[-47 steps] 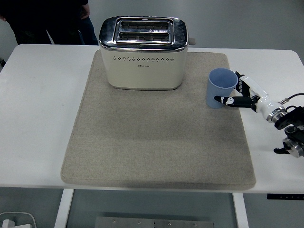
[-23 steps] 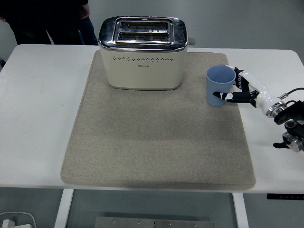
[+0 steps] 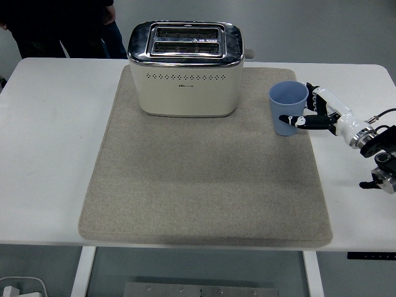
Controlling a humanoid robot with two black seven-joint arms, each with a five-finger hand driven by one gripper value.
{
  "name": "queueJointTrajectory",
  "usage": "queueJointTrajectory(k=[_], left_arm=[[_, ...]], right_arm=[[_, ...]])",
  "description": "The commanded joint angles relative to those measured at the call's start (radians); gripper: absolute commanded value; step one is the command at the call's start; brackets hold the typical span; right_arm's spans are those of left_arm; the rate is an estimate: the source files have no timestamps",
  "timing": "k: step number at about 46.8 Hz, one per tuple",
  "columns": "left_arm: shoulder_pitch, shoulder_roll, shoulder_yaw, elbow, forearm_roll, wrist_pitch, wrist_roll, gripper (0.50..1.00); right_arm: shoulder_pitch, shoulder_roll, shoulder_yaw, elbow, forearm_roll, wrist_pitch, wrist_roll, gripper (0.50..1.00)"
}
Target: Put the water cup in front of the bread machine
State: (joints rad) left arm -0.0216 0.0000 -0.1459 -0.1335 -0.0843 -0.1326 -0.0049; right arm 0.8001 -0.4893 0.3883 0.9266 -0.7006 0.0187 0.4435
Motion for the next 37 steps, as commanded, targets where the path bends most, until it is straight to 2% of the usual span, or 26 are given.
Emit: queueJointTrajectory(k=[1, 9, 18, 28, 37], left_arm=[[0.000, 0.000, 0.000, 0.000, 0.000, -0.001, 0.000, 1.000], [0.000, 0.000, 0.000, 0.000, 0.000, -0.001, 0.000, 1.000], [0.000, 0.000, 0.000, 0.000, 0.000, 0.001, 0.000, 1.000], [0.000, 0.000, 0.000, 0.000, 0.000, -0.001, 0.000, 1.000], [0.000, 0.000, 0.000, 0.000, 0.000, -0.001, 0.000, 1.000]], right_arm=[[-0.007, -0.040, 0.003, 0.057, 0.015, 0.001, 0.000, 0.500], [-0.012, -0.106, 0.003, 0.188, 0.098, -0.010, 0.000, 0.500], [-0.030, -0.084, 0.006, 0.265, 0.099, -0.051, 0.001, 0.500], [-0.067, 0.060, 0.001, 0.281, 0.072, -0.106, 0.007, 0.500], [-0.053, 0.172, -0.002, 0.244, 0.044, -0.152, 0.009, 0.500]])
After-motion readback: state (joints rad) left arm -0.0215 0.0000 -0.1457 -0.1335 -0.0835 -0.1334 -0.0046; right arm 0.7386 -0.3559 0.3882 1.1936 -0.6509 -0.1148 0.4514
